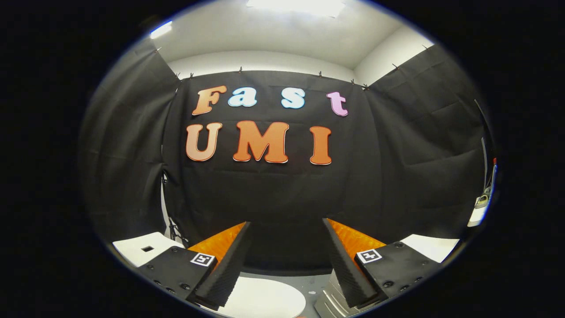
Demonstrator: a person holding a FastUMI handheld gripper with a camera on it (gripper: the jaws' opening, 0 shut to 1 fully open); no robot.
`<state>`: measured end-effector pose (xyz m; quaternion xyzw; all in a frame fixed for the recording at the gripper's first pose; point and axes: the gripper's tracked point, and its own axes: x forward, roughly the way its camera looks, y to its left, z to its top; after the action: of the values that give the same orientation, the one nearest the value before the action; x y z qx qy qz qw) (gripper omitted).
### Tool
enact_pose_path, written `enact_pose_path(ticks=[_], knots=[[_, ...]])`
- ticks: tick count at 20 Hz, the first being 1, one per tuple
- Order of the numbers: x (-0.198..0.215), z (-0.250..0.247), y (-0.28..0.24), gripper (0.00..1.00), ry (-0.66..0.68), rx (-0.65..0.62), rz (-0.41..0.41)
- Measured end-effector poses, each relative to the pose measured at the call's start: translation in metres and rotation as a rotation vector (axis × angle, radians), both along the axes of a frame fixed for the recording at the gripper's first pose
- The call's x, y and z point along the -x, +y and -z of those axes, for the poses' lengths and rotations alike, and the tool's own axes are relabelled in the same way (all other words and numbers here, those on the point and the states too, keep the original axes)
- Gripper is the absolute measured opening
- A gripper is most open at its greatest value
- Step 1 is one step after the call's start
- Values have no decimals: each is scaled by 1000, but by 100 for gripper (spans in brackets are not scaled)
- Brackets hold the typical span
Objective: Open the toilet lid.
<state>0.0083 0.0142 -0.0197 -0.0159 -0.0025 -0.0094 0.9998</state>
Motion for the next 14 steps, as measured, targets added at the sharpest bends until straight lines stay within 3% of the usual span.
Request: enact_pose_path(ticks=[5,14], knots=[[9,32,-2,100,25,-12,25],[37,159,-27,100,156,-144,125]])
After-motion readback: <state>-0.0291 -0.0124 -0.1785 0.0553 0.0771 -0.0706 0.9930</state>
